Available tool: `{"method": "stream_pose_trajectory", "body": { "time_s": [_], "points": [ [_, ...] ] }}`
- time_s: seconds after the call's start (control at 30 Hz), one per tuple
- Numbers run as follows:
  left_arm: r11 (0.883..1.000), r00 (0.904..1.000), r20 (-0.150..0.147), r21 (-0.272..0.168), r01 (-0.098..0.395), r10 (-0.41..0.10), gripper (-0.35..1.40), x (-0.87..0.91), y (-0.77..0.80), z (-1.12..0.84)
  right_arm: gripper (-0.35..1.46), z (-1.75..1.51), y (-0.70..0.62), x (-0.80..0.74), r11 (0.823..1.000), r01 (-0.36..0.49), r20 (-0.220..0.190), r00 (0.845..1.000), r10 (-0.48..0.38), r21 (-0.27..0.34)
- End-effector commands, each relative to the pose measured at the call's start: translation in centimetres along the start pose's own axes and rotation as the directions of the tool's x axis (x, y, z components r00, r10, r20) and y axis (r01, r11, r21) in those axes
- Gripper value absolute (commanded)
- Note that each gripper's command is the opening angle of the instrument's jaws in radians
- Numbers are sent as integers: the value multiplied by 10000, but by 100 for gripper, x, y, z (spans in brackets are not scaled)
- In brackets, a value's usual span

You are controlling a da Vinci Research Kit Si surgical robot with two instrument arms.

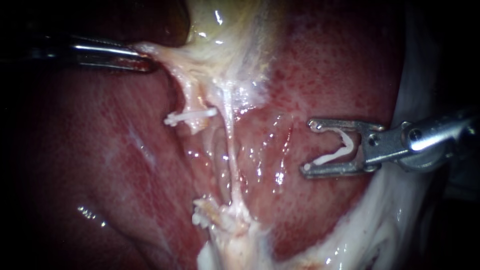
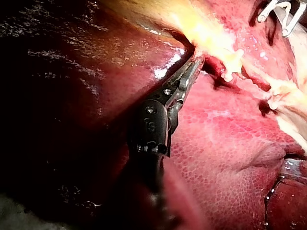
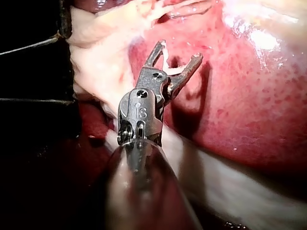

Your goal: Clipping first clip right tube

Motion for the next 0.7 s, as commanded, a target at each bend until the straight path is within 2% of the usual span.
{"method": "stream_pose_trajectory", "body": {
  "time_s": [0.03, 0.1, 0.17, 0.33, 0.57, 0.7],
  "points": [
    [10000, 10000, -18, 38, -23, 23, -35, -1, 1, 0, 50, 4, 0, 2, 9998, 18, -265, 9996, -13, 196],
    [10000, 10000, -20, 49, -22, 23, -35, -1, 2, 1, 50, 10, -2, 7, 9986, 201, -608, 9980, -171, 492],
    [10000, 10000, -21, 56, -20, 20, -35, 0, 2, 2, 50, 19, -5, 12, 9973, -100, -815, 9965, 159, 725],
    [10000, 10000, -22, 64, -16, 17, -35, 0, 4, 2, 50, 48, -14, 19, 9901, -835, -809, 9924, 929, 1132],
    [10000, 10000, -23, 73, -12, 13, -35, 1, 5, 2, 50, 91, -20, 6, 9812, -1408, -654, 9865, 1503, 1318],
    [10000, 10000, -23, 74, -12, 12, -35, 1, 5, 3, 50, 106, -19, -2, 9732, -1718, -701, 9804, 1841, 1531]
  ]
}}
